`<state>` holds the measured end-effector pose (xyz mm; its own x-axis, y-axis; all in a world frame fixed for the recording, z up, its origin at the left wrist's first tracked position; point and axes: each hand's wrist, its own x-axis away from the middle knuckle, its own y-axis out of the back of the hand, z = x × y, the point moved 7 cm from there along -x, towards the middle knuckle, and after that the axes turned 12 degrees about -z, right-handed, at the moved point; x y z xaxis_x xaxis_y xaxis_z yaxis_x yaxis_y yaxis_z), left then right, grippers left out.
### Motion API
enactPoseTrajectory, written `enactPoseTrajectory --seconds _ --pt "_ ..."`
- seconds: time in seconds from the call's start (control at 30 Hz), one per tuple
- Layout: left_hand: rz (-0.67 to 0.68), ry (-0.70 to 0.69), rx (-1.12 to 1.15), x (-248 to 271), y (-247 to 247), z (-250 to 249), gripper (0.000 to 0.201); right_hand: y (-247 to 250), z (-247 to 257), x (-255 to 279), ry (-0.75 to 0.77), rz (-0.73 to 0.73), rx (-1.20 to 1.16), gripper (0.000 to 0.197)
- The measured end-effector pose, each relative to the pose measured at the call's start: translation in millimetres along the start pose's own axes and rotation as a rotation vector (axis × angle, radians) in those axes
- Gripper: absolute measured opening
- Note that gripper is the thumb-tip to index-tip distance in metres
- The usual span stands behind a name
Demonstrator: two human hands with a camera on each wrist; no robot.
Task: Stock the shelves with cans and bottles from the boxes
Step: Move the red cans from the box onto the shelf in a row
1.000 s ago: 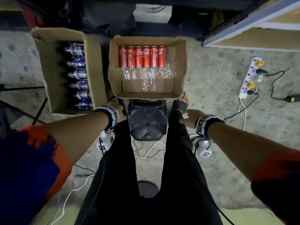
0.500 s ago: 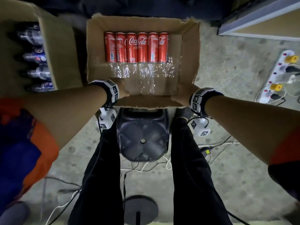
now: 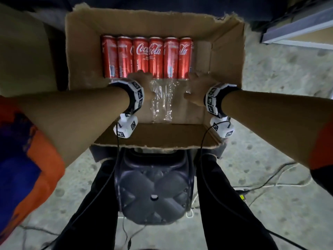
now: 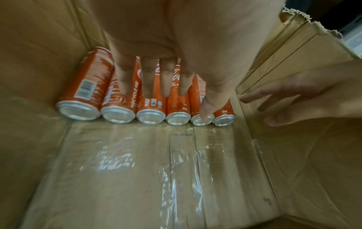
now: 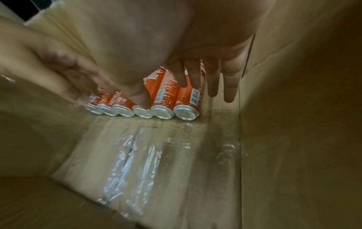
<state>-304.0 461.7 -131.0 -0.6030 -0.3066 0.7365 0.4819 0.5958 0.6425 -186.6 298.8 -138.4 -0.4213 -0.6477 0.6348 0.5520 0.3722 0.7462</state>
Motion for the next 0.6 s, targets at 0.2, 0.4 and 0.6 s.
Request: enactPoseTrajectory --seconds 0.2,0.4,0.6 --pt "-0.136 -0.078 -0.016 -50 13 -23 0.096 12 -9 -44 0.074 -0.135 0.022 0.088" --pt "-0.353 -0.148 -0.051 -86 24 -49 0.094 20 -25 -79 -0.054 -0.167 -0.075 0.117" --pt "-0.448 0.037 -0.057 -101 17 -62 0.093 19 -21 -101 0.021 -0.304 0.020 0.100"
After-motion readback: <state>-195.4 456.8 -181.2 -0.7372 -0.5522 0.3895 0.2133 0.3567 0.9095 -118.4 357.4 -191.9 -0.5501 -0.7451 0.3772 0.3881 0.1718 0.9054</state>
